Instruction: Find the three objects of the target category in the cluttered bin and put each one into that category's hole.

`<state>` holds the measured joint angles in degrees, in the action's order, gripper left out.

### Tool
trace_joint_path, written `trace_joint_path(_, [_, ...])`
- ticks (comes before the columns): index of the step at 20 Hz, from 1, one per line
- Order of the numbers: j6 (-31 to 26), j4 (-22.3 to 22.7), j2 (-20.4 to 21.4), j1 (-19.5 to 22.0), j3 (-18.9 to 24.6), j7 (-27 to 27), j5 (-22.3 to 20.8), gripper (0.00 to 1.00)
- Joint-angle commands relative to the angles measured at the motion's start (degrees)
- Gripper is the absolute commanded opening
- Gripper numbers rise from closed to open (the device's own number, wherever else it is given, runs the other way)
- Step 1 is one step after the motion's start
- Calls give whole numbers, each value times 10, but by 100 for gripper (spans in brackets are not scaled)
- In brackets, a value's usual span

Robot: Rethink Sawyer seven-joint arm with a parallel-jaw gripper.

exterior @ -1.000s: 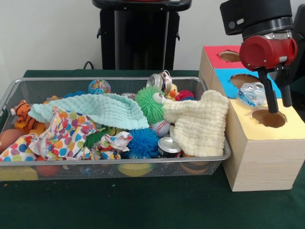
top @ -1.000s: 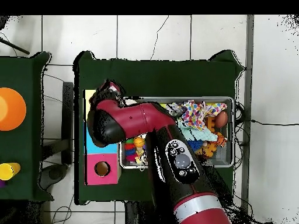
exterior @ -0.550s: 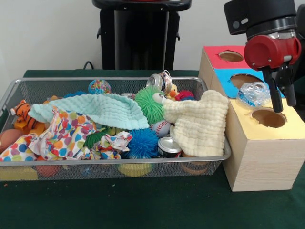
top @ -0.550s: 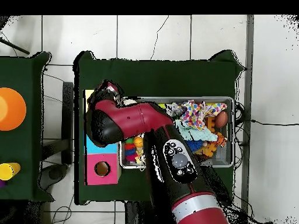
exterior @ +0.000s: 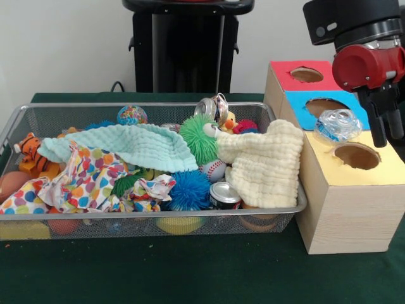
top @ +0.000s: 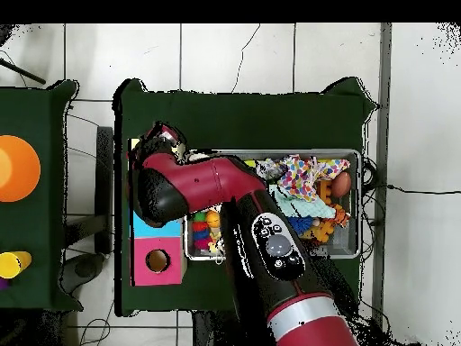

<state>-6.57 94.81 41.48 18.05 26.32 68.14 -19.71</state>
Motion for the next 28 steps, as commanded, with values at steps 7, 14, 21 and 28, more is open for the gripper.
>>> trace_joint_path(7, [-40, 46, -26, 52, 54, 56, -6, 100])
trace_joint_path(14, [-38, 46, -29, 58, 58, 58, -11, 100])
trace_joint_path(21, [-32, 44, -30, 52, 52, 63, -13, 100])
trace_joint_path(28, [-22, 39, -38, 37, 33, 74, -17, 100])
